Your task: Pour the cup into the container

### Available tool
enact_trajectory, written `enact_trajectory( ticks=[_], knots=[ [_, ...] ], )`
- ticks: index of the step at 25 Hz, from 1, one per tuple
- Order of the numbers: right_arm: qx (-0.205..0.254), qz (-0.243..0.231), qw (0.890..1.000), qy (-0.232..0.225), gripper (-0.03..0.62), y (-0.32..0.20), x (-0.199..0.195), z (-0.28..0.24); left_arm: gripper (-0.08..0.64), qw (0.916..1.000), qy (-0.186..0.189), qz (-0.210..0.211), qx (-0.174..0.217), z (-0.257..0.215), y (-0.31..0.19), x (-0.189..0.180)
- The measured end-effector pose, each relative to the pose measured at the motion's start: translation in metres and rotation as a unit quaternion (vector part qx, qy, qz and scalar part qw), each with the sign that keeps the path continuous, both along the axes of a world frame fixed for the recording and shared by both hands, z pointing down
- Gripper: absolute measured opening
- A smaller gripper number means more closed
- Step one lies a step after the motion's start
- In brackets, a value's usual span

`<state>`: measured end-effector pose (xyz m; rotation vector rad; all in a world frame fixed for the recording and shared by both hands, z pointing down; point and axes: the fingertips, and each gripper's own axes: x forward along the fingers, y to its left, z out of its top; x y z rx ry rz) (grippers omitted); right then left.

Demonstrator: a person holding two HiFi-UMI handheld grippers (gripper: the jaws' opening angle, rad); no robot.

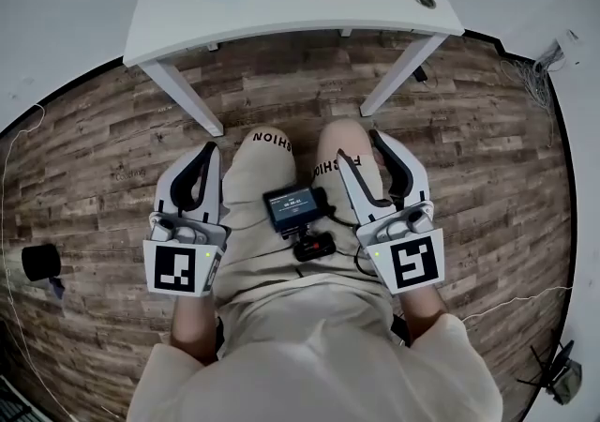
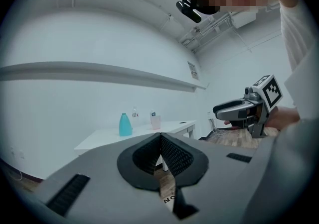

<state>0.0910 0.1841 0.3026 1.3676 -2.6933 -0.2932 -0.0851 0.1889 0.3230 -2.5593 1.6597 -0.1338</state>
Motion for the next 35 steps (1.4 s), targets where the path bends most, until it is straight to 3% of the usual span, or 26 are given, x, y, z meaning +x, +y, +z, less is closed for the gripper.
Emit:
enact_trajectory(
  ticks=[9, 19, 23, 32, 35],
  knots=[
    [0.001, 0.011, 1.000, -0.003, 0.184, -0.029, 0.011, -0.003, 0.012, 0.9999, -0.004, 0.015, 0.003, -0.002, -0.036, 0.013],
    [0.009, 0.015, 1.000, -0.011, 0.184, -0.029, 0.019, -0.024, 0.012, 0.9996, -0.006, 0.024, 0.011, -0.008, -0.031, 0.025],
    [0.016, 0.012, 1.000, -0.003, 0.184, -0.033, 0.007, -0.026, 0.011, 0.9996, 0.009, 0.026, -0.008, 0.006, -0.028, 0.017],
    [0.030, -0.018, 0.999, 0.013, 0.184, -0.029, -0.025, -0.034, 0.011, 0.9994, 0.034, 0.005, -0.009, -0.005, -0.024, -0.011],
    [0.025, -0.015, 0.999, 0.013, 0.184, -0.034, -0.025, -0.034, 0.012, 0.9998, 0.019, 0.002, 0.003, -0.007, -0.030, -0.015]
  ],
)
